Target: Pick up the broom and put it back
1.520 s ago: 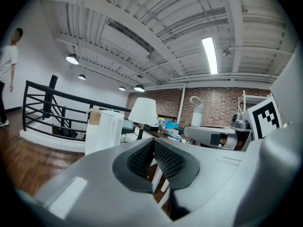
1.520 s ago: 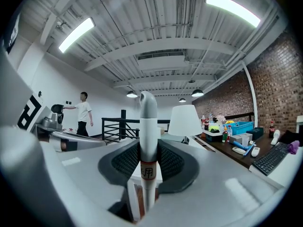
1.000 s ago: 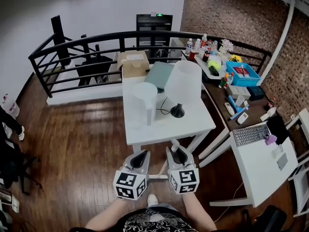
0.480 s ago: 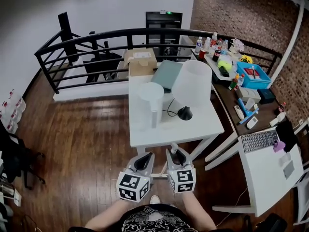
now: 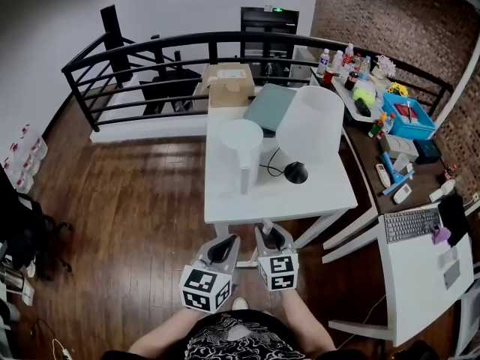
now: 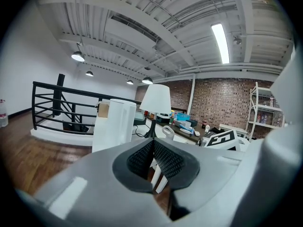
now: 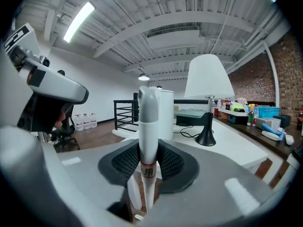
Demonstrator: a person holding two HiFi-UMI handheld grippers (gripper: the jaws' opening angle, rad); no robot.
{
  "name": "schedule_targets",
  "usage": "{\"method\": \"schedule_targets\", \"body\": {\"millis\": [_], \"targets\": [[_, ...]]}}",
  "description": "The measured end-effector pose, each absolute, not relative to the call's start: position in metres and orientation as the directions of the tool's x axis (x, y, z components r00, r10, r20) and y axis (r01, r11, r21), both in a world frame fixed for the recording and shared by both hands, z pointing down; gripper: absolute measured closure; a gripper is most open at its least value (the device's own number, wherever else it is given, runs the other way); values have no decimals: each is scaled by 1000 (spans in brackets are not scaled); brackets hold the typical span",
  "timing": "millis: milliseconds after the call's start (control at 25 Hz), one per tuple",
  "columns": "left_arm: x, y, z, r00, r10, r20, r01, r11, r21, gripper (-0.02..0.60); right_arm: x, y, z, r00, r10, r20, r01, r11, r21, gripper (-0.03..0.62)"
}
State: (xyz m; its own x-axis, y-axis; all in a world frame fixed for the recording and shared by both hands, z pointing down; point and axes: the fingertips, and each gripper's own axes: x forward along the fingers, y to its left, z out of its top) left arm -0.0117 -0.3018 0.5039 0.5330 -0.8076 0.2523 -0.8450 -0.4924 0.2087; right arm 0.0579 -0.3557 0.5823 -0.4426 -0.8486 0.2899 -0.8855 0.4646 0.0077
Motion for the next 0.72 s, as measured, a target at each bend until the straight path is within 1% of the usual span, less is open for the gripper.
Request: {"method": "schedule_targets", "body": {"millis": [120,400,720], "targets": [[-8,-305,508,529,-808,259,-847,-487,211,577,59,-362,594,-449,-839,306,-882,471,-2,499],[-5,-317,527,520,-804,289,-853,-471,224,577,55,-374,598,-476,-829,293,-867,499,4,497],[-13,-334,530,496,-820,287,-865,-441,238,577,50,-397,597,-491,-825,279,-858,514,11,496]]}}
